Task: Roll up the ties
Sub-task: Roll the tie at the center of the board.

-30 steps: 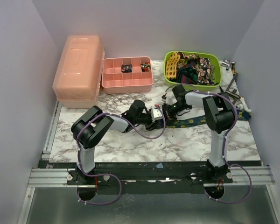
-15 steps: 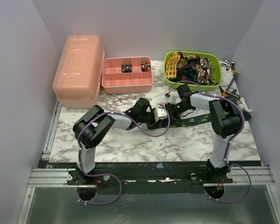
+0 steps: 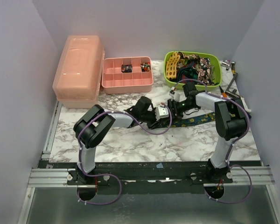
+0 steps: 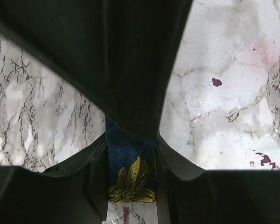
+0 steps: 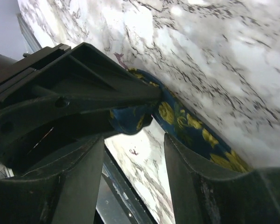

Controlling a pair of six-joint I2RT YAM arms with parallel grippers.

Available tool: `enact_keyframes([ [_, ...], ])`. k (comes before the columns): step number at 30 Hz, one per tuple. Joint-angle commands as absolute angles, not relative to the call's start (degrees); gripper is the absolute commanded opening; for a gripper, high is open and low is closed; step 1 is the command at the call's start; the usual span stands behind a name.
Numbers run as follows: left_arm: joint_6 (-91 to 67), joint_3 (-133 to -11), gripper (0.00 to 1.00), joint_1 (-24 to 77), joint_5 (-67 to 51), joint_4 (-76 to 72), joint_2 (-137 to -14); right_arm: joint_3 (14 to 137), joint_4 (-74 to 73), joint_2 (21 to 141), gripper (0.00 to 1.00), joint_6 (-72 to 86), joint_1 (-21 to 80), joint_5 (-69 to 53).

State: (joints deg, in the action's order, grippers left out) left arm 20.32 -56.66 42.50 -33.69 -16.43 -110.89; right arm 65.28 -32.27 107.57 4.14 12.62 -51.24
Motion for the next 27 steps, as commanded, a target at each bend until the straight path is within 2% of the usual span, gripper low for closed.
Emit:
enact_keyframes([
  [1,20.7,-55.1,0.22,42.6,-29.9,-4.9,-115.4,64.7,-28.0,111.0,0.57,7.2,15.7,-52.7],
  [4,21.0,-55.6,0.22,42.6,-30.1,-4.3,-115.5,65.5,-26.0,113.1,0.53,8.4,16.5,-52.8],
  [5,21.0,-55.7,0.23,42.6,-30.0,-4.1,-115.6,65.8,-25.2,113.5,0.48,8.9,16.5,-52.8],
  [8,21.2,-55.6,0.23,42.6,-30.2,-4.1,-115.4,66.0,-25.5,114.2,0.22,8.6,16.5,-51.0],
  [11,21.5,-54.5,0.27,42.4,-31.6,-5.3,-115.0,65.8,-28.1,115.2,0.04,6.4,15.6,-49.3],
  [12,21.2,-54.0,0.31,42.1,-32.1,-6.3,-114.7,65.8,-28.9,115.9,0.01,5.9,15.1,-49.2],
  [14,19.2,-52.3,0.49,41.0,-33.7,-10.8,-113.6,65.9,-30.8,117.3,0.01,4.6,14.5,-49.2],
  [15,17.5,-50.5,0.53,40.1,-34.9,-15.3,-112.7,65.9,-31.6,118.2,0.01,3.9,14.3,-49.1],
  [18,11.1,-45.0,0.75,37.5,-40.5,-31.8,-109.6,66.2,-34.0,120.9,0.01,1.9,13.6,-48.1],
  [20,8.9,-41.9,0.79,37.1,-41.1,-41.1,-108.6,66.5,-35.0,122.7,0.01,0.8,13.1,-47.1],
  [27,5.7,-41.4,0.80,37.8,-42.4,-51.4,-112.8,69.5,-37.5,127.1,0.01,-1.1,12.4,-43.4],
])
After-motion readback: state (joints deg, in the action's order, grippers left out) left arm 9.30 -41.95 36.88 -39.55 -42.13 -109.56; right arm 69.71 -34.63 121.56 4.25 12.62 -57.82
